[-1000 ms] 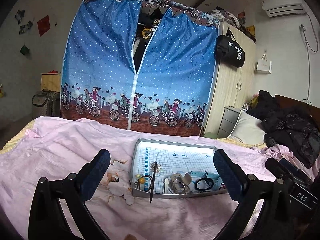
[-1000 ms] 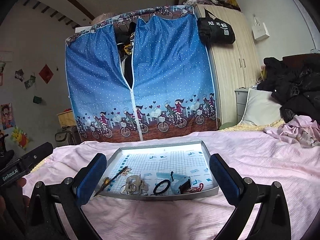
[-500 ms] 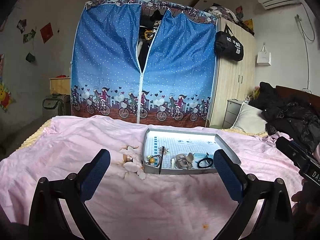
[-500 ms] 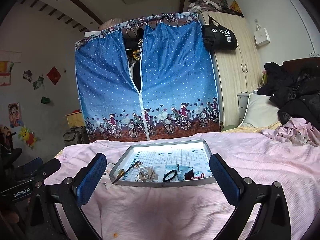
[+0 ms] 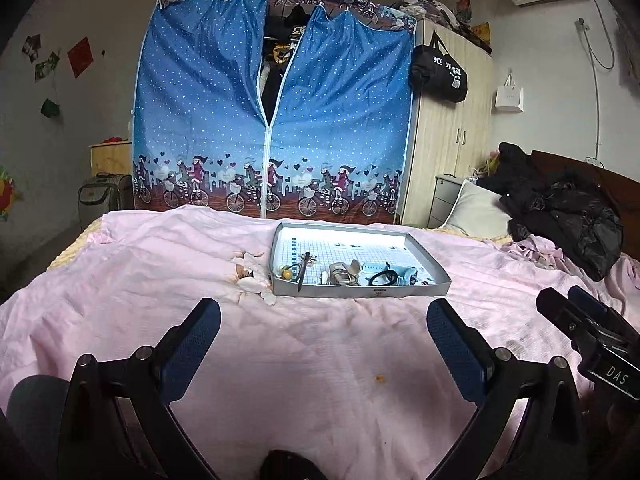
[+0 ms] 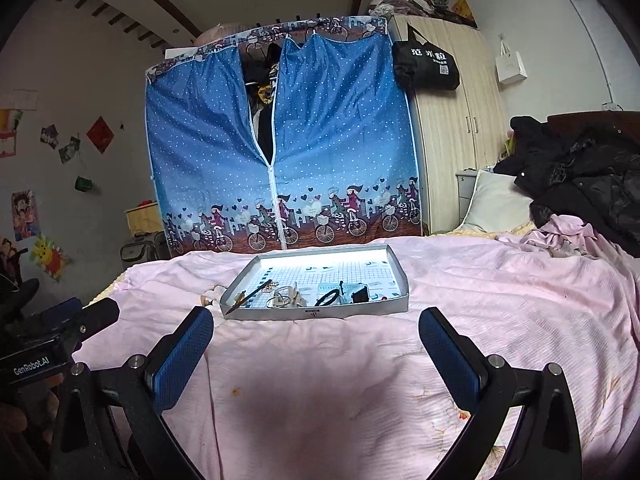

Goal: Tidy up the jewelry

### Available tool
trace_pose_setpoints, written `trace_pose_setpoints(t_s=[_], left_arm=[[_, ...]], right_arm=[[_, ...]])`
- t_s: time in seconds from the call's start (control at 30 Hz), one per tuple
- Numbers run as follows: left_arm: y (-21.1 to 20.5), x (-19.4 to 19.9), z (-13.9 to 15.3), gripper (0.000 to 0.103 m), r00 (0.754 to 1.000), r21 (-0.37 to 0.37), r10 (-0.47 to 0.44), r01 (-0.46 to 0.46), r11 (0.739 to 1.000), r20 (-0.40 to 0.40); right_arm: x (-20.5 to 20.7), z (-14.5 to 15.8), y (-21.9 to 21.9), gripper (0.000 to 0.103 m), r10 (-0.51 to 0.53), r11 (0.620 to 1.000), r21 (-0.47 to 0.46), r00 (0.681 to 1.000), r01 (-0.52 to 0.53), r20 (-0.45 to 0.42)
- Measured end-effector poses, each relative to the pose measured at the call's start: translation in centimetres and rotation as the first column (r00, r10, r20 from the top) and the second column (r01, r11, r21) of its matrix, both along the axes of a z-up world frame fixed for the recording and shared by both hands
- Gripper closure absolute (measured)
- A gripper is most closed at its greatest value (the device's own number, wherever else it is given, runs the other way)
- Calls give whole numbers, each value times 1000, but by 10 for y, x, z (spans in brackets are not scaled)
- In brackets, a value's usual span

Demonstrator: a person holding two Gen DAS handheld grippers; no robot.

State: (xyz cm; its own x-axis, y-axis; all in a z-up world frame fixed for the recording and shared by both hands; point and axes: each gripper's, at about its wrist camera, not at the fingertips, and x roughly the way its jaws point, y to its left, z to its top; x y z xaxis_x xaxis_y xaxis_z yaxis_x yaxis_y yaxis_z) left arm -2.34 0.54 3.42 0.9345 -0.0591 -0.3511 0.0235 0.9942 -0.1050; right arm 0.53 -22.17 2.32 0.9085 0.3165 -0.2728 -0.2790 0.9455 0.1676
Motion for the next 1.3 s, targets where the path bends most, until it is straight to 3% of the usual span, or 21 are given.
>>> trace_pose_setpoints(t_s=[0.23,0.53,0.93,1.3], left_arm=[[2,0,-10,2,998,-13,3,-4,1000,-70],[10,1,-14,2,997,-45,15,-18,999,-79],[-2,2,-17,2,997,38,11,-8,999,-80],[3,4,-21,2,996,30,19,-16,999,-82]], right_arm=[[-1,-8,-3,0,-35,999,-6,999,35,-10],[2,-15,-2,0,-55,998,-30,998,55,-28],[2,-16,-3,0,-65,998,-30,997,64,-36],[3,-17,-2,0,-56,998,-31,997,55,-43]])
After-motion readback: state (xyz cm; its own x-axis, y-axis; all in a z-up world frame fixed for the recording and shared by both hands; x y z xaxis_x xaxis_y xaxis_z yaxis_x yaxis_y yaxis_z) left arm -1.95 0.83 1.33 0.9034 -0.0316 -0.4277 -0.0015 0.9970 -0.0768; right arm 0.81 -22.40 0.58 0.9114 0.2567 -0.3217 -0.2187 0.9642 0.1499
